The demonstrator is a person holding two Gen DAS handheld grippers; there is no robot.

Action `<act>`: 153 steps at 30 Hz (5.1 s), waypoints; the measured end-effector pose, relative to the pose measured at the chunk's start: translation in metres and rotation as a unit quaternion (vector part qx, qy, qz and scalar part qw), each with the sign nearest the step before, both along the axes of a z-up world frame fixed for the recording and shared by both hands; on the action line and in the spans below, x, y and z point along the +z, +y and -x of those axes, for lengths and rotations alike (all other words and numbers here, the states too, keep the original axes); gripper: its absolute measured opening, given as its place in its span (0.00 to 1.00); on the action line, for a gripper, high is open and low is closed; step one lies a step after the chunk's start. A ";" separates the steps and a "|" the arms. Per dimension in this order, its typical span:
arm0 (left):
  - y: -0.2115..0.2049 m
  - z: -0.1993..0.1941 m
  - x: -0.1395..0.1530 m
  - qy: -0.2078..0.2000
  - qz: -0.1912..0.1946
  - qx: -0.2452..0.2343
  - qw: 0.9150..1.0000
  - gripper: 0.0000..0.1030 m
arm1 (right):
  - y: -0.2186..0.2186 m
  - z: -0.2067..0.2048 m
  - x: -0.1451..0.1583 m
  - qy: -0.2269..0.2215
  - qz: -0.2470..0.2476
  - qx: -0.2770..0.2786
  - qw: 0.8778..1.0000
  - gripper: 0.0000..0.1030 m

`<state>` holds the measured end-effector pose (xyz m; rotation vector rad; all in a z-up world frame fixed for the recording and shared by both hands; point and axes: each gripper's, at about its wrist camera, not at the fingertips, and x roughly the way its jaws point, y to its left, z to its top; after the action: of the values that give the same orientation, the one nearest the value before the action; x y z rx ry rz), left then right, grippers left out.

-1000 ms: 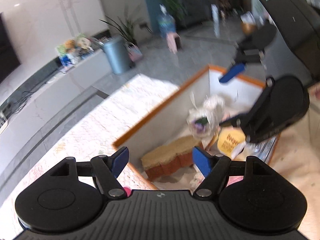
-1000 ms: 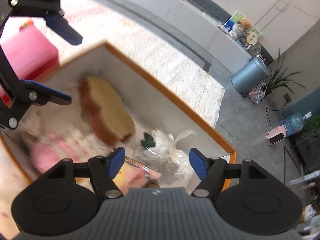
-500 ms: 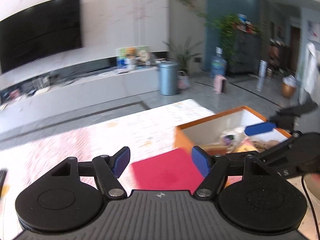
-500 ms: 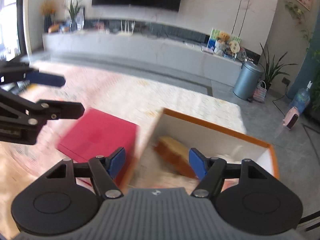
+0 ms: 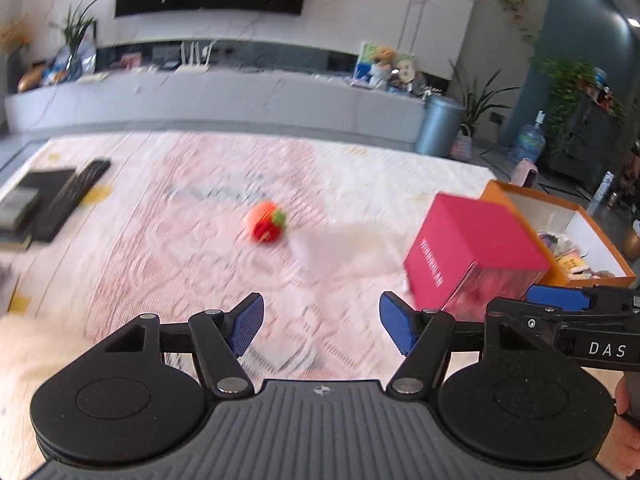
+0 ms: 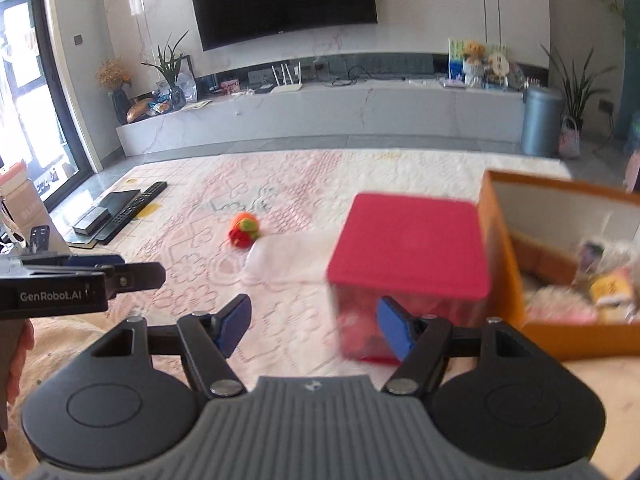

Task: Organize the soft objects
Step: 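Move both open tools back toward the orange crocheted fruit and white cloth, then grasp the orange crocheted fruit with the left tool while the right grasps the white cloth, then carry the crocheted fruit and white cloth in both tools over the orange box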

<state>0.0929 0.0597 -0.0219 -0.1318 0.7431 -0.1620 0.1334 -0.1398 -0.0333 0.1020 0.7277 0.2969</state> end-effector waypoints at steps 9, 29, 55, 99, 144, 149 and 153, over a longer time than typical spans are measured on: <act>0.030 0.014 -0.018 -0.002 0.004 0.017 1.000 0.76 | 0.048 -0.007 -0.019 0.009 0.033 0.042 0.999 0.67; 0.049 -0.109 -0.046 0.005 0.014 0.007 1.000 0.75 | 0.115 -0.133 -0.067 0.021 0.090 0.044 0.995 0.67; 0.057 -0.164 -0.082 0.015 0.052 0.036 0.998 0.50 | 0.112 -0.183 -0.107 0.058 0.018 0.017 0.998 0.89; 0.018 -0.015 -0.001 -0.047 0.064 0.022 0.997 0.50 | 0.048 -0.058 0.041 -0.077 -0.051 -0.002 0.996 0.05; -0.259 -0.107 0.027 -0.046 -0.005 -0.268 0.962 0.50 | -0.295 -0.063 0.057 -0.090 0.079 -0.197 0.973 0.05; -0.282 -0.116 0.002 -0.011 -0.043 -0.301 0.953 0.50 | -0.304 -0.081 0.027 -0.036 0.070 -0.189 0.979 0.05; -0.297 -0.122 -0.017 0.029 -0.062 -0.325 0.943 0.50 | -0.312 -0.094 0.003 0.015 0.067 -0.191 0.979 0.05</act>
<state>0.2144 -0.2375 -0.0386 0.2374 0.8341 -0.7411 0.2270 -0.4515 -0.0303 0.1169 0.7391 -0.1205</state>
